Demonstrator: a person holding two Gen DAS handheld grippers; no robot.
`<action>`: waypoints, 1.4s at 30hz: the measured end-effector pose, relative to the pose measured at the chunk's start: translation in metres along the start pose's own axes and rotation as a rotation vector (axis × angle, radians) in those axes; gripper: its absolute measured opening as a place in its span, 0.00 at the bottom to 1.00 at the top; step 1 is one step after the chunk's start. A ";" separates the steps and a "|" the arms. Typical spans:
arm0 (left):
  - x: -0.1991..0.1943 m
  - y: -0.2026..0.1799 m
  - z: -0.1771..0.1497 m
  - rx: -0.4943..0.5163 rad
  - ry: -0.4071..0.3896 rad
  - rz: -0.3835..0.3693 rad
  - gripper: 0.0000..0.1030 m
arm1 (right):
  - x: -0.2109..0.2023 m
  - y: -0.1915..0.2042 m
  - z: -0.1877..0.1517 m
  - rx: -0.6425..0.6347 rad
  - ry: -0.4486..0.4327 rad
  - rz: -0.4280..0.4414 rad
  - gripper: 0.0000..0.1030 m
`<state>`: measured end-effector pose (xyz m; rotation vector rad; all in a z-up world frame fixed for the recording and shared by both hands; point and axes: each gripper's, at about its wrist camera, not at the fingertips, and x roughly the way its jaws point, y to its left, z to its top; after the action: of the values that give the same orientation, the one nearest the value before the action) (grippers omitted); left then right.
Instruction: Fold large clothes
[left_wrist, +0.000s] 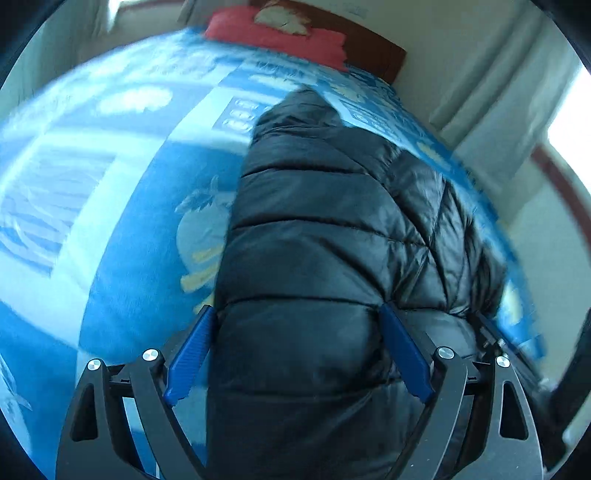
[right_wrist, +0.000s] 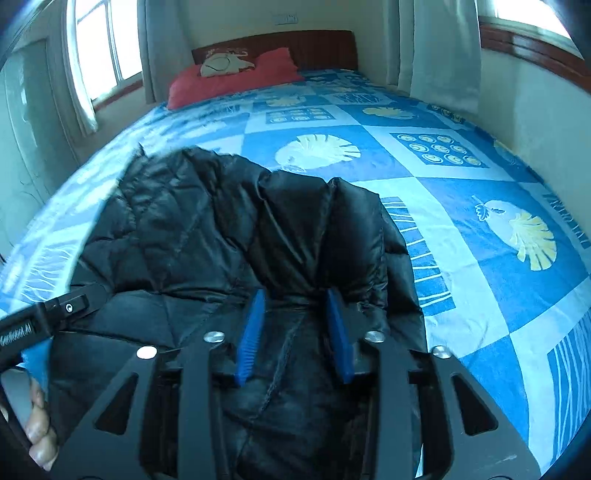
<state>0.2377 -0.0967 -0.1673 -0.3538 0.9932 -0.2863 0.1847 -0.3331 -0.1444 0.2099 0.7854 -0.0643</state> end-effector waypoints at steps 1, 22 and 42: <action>-0.004 0.009 0.000 -0.051 0.008 -0.031 0.85 | -0.008 -0.003 0.001 0.027 -0.008 0.035 0.53; -0.003 0.054 -0.054 -0.386 0.057 -0.221 0.92 | 0.019 -0.088 -0.039 0.452 0.138 0.284 0.93; 0.000 0.039 -0.044 -0.227 0.100 -0.308 0.79 | 0.004 -0.066 -0.041 0.429 0.060 0.444 0.40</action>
<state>0.2031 -0.0681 -0.2057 -0.7078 1.0723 -0.4743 0.1503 -0.3886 -0.1859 0.7906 0.7626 0.1961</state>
